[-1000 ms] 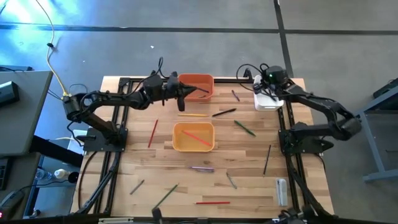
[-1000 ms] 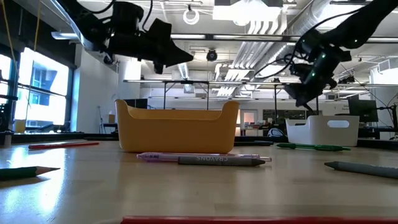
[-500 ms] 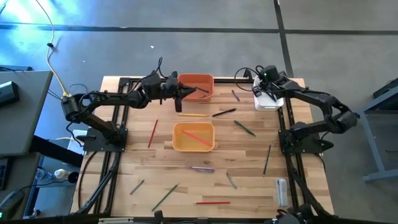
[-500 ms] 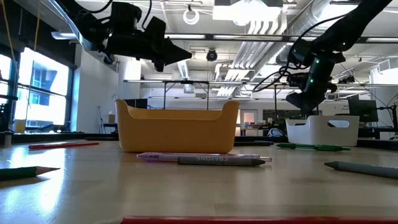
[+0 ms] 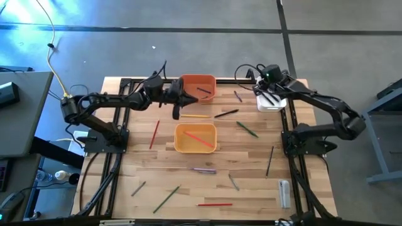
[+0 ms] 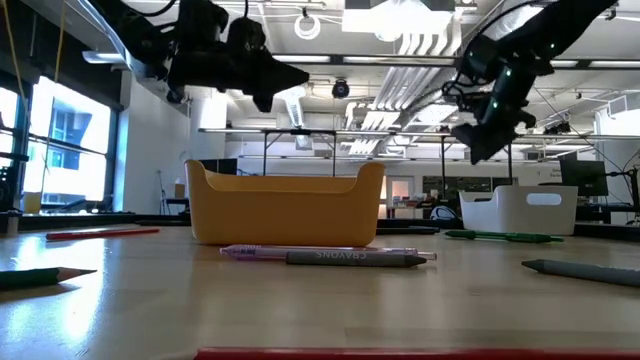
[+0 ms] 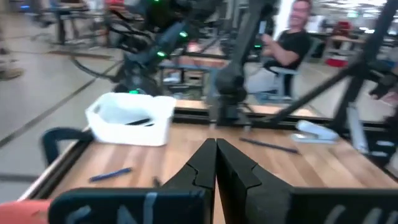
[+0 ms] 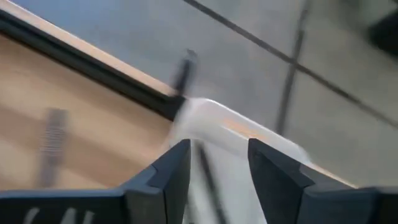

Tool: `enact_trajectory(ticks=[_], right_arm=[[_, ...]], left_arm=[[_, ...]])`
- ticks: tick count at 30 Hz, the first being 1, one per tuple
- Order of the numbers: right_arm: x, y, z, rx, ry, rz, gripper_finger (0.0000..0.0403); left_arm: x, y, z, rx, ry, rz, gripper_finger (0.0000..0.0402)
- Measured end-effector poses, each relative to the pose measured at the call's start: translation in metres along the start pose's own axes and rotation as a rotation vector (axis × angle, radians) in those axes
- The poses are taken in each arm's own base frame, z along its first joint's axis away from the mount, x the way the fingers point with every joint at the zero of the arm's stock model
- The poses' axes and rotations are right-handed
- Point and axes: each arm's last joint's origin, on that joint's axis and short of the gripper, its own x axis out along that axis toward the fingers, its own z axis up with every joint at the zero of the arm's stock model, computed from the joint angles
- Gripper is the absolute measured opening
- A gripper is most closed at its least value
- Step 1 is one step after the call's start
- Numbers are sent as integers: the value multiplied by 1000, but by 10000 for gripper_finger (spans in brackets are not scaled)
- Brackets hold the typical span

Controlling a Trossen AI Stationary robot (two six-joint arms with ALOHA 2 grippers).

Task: Sort crayons/erasers/pens/pencils in bins
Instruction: Put the green pencil into the yellow bin

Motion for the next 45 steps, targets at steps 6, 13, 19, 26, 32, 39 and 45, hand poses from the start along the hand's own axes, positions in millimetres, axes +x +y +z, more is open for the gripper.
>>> enact_trajectory(ticks=[6, 13, 19, 26, 32, 39, 45], right_arm=[[-24, 30, -8, 14, -149, 241, 126], [-47, 74, -25, -15, -381, 455, 31], [-71, 102, -36, -60, -496, 618, 12], [-98, 127, -54, -161, -523, 694, 2], [-118, 140, -67, -218, -569, 751, 1], [-133, 163, -90, -248, -557, 780, 0], [-146, 184, -107, -309, -602, 852, 0]], left_arm=[[3, -7, 1, 68, 1, -8, 0], [3, -8, -3, 54, 43, -12, 0], [5, -11, -7, 89, 73, -17, 0], [15, -31, -12, 179, 126, -7, 0], [20, -48, -13, 174, 132, -60, 0], [7, -86, -27, 155, 154, -158, 0], [-14, -130, -46, 147, 203, -190, 0]])
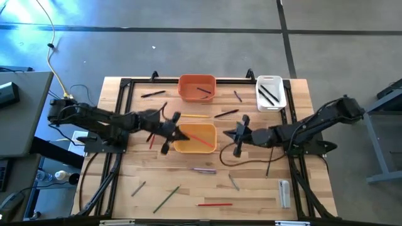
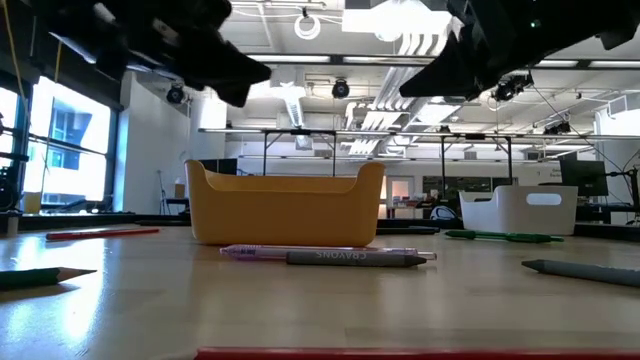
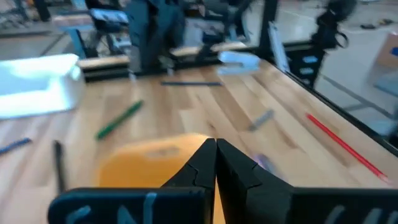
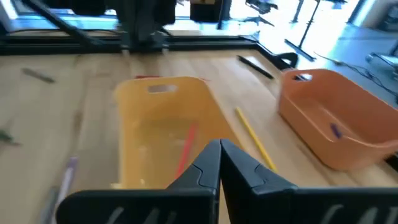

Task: Sort crayons/erasers/pens/pencils in bins
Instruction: Put the green pencil into the yellow bin

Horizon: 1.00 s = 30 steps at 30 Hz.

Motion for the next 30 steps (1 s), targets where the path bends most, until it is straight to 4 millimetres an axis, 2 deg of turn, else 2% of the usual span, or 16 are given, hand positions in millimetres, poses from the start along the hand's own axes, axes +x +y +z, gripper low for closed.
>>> enact_trajectory(ticks=[8, 13, 18, 23, 26, 30], right_arm=[[-10, 23, 1, -70, -49, 96, 0], [-14, 28, 1, -103, -58, 118, 0], [-14, 29, 1, -107, -59, 122, 0], [-14, 29, 1, -107, -59, 122, 0], [-14, 29, 0, -105, -55, 123, 0], [-14, 29, 0, -105, -53, 124, 0]], left_arm=[[2, -73, -7, 3, 128, 19, 0], [-6, -109, -15, -93, 206, 40, 0], [-19, -136, -20, -174, 364, 131, 0], [-37, -152, -22, -311, 505, 244, 0], [-41, -163, -24, -408, 513, 219, 2], [-36, -186, -29, -493, 497, 164, 8]])
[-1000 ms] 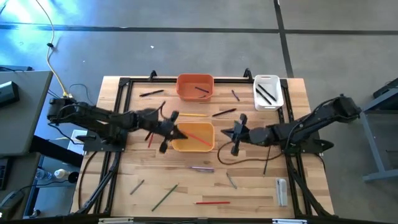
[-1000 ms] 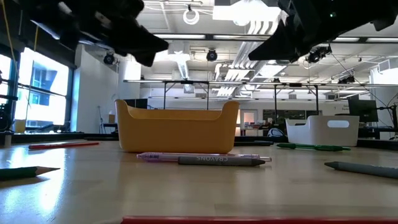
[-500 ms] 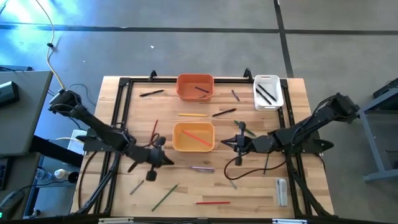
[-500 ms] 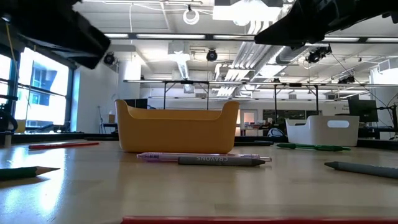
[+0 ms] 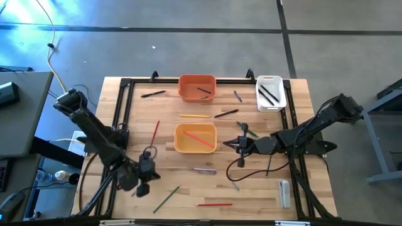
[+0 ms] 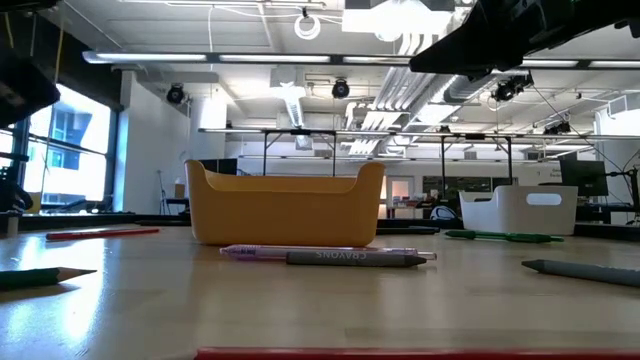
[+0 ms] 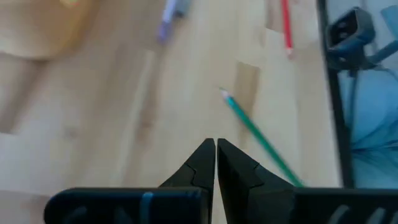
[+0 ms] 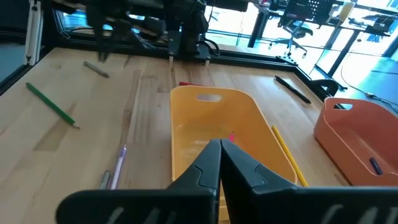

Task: Sort crayons/erasers/pens/pencils in bins
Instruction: Put the green pencil into the yellow bin

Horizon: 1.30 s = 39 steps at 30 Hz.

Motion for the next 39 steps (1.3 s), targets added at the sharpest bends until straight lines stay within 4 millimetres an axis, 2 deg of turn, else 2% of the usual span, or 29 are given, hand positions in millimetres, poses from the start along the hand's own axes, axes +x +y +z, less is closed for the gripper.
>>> enact_trajectory(ticks=[3, 8, 11, 18, 23, 27, 39], right_arm=[[0, 0, 0, -7, -1, 0, 0], [0, 0, 1, -4, -6, 2, 0], [0, 0, 1, 0, -6, 4, 0], [-4, 7, 1, -3, -11, 33, 0], [-9, 16, 1, -11, -19, 72, 0], [-13, 22, 3, -12, -38, 95, 0], [-18, 29, 5, -11, -68, 123, 0]], left_arm=[[8, -23, -5, 2, 17, 5, 10], [20, -67, -7, 69, 81, 112, 10], [26, -89, -7, 46, 119, 168, 16], [43, -126, -9, -21, 258, 211, 65], [55, -133, -14, -34, 289, 256, 111], [59, -134, -16, -56, 301, 264, 134], [62, -127, -19, -73, 277, 300, 134]])
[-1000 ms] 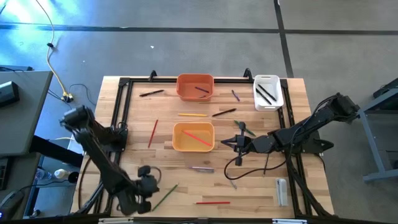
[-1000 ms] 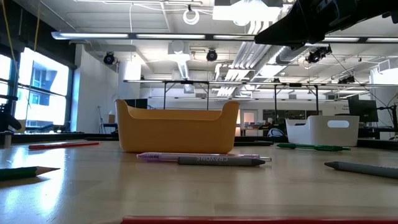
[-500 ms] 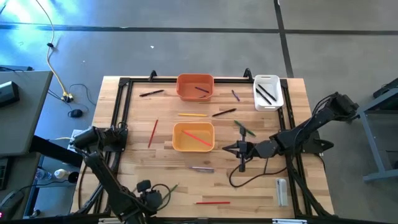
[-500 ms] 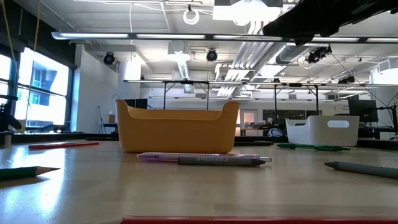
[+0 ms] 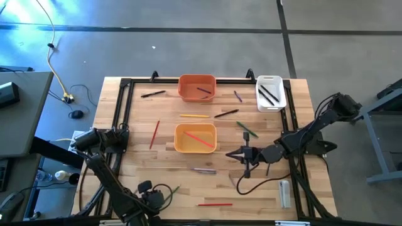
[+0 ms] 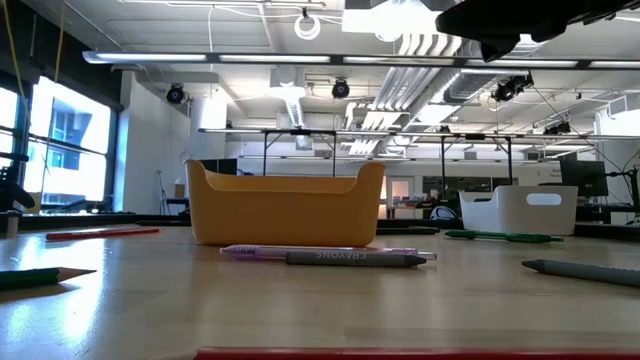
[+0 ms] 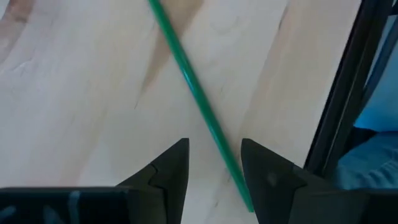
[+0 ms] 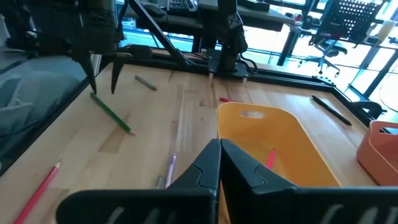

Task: Sort crayons/erasers/pens/pencils in bins
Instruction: Put the green pencil into the yellow bin

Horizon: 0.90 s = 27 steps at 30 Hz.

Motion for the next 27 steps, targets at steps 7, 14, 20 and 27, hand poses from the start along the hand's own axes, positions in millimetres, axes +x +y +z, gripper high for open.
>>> enact_trajectory(ticks=[7, 14, 20, 27], right_arm=[[0, 0, 0, -1, 1, 0, 0], [0, 0, 0, -2, 2, 0, 0], [0, 0, 0, -2, 2, 0, 0], [0, 0, 0, -2, 2, 0, 0]], left_arm=[[2, 0, 2, -20, -7, 6, 134], [20, -1, -5, -5, 43, 44, 133], [24, 1, -7, 5, 75, 75, 131], [24, 10, -7, 110, 133, 145, 87]])
